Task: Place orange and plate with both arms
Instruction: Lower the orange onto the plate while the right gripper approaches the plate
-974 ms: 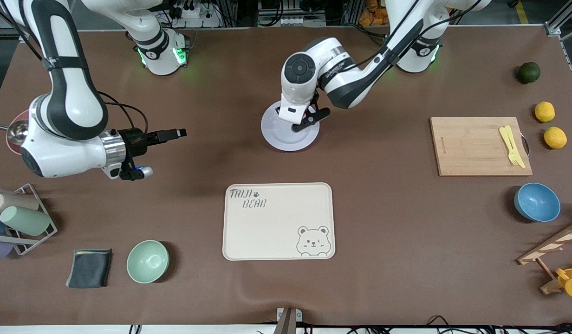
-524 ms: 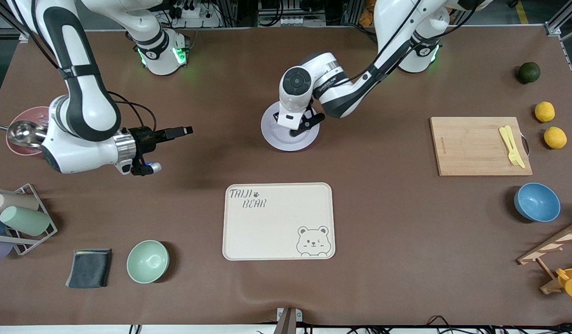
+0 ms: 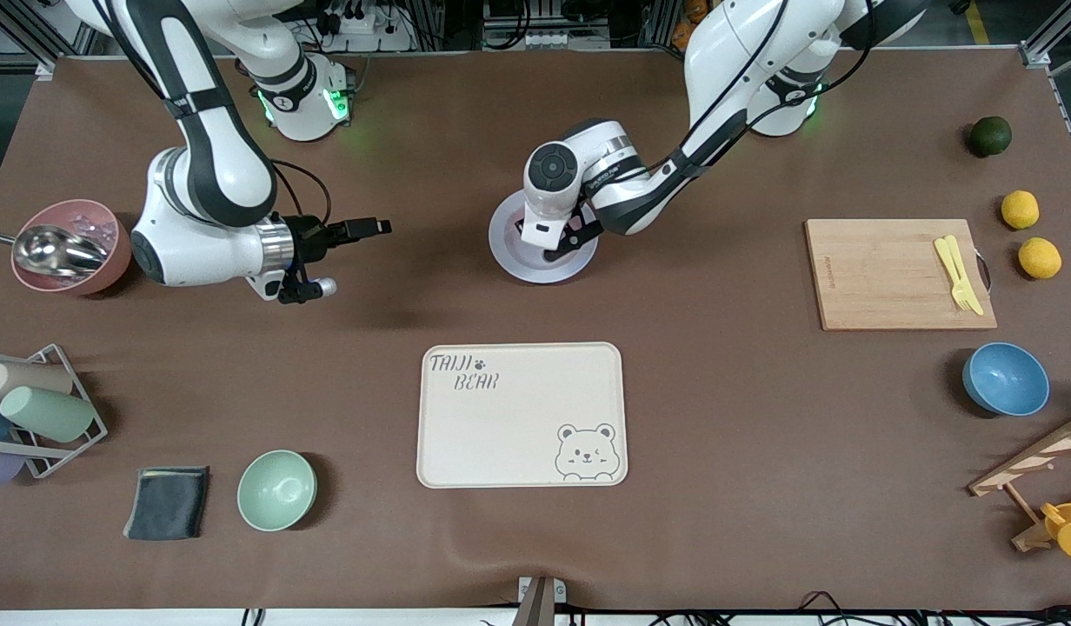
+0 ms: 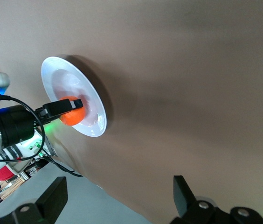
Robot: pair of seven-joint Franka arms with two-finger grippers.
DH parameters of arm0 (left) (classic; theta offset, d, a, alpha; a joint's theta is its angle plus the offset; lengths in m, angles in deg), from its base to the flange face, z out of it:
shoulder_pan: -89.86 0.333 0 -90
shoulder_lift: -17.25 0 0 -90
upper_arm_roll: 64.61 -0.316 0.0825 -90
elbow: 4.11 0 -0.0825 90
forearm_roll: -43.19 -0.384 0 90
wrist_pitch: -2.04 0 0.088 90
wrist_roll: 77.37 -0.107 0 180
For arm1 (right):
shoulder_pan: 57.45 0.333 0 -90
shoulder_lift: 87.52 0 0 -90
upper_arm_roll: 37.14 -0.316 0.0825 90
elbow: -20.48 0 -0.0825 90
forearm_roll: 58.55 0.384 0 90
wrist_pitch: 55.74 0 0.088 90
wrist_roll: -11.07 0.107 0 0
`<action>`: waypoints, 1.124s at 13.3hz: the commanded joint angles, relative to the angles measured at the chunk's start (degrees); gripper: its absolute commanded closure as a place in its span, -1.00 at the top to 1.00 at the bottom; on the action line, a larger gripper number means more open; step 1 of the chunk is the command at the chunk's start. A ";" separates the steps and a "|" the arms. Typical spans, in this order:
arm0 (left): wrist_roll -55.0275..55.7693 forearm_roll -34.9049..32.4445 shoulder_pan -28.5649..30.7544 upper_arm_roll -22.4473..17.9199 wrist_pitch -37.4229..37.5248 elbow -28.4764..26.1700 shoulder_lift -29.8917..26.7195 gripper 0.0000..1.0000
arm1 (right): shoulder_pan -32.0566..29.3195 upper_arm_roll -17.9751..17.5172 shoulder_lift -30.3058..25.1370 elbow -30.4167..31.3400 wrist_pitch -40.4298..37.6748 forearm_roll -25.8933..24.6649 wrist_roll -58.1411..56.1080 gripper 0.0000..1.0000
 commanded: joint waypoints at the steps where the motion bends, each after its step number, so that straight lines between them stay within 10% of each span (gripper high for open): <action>1: 2.09 -2.41 -0.60 -1.15 -4.16 0.02 1.16 -0.38 | 2.32 0.51 -1.73 2.72 2.76 1.46 -0.30 1.00; 4: 2.44 -2.58 -0.51 -1.94 -4.62 0.45 1.17 0.12 | 3.56 0.51 -0.07 2.03 2.85 1.46 -0.30 1.00; 5: 2.44 -2.84 -0.51 -2.12 -4.62 0.63 1.17 0.79 | 3.56 0.43 0.55 1.94 2.94 1.55 -0.30 1.00; 6: 2.61 -4.15 -0.51 -2.38 -4.62 0.72 0.82 1.00 | 3.73 0.43 0.99 1.85 3.20 1.55 -0.30 1.00; 15: 5.80 -5.22 7.91 -2.38 8.88 6.32 -20.70 1.00 | 12.78 0.51 3.98 4.56 14.35 11.91 0.31 1.00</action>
